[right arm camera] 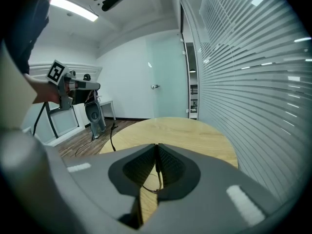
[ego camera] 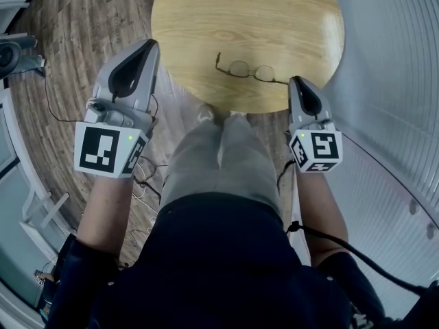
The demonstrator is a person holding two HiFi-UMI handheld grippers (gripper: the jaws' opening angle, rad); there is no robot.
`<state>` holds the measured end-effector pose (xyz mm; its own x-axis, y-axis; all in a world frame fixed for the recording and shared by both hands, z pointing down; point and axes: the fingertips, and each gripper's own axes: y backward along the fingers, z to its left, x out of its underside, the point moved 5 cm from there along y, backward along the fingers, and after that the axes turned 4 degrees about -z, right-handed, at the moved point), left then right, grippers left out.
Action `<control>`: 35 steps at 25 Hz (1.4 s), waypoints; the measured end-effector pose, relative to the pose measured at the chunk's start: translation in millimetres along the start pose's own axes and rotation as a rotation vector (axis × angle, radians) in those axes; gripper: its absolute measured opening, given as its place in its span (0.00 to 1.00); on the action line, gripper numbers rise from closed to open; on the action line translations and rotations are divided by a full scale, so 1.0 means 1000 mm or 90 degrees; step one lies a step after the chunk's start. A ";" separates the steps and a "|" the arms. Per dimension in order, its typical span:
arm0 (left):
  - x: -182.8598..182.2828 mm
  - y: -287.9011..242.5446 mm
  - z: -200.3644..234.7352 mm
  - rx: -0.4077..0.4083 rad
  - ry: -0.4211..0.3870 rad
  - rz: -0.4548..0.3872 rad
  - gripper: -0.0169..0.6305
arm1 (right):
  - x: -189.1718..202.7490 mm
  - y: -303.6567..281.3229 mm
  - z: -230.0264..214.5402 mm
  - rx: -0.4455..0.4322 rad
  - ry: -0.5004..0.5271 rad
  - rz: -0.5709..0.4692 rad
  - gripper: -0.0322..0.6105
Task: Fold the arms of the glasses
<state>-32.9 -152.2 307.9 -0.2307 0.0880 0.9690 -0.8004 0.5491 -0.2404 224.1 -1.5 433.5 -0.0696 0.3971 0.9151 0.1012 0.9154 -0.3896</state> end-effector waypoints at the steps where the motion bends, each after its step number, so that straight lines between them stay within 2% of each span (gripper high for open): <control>1: 0.001 0.000 0.001 0.000 0.001 0.001 0.03 | 0.000 -0.001 0.001 0.000 0.000 0.000 0.09; 35: 0.018 0.037 0.036 -0.058 0.032 0.002 0.03 | -0.006 -0.040 0.038 -0.048 0.050 0.041 0.09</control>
<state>-86.3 -160.2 314.0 -0.2023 0.1303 0.9706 -0.7452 0.6225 -0.2389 182.4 -38.0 440.2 0.0172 0.4454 0.8952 0.1769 0.8798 -0.4412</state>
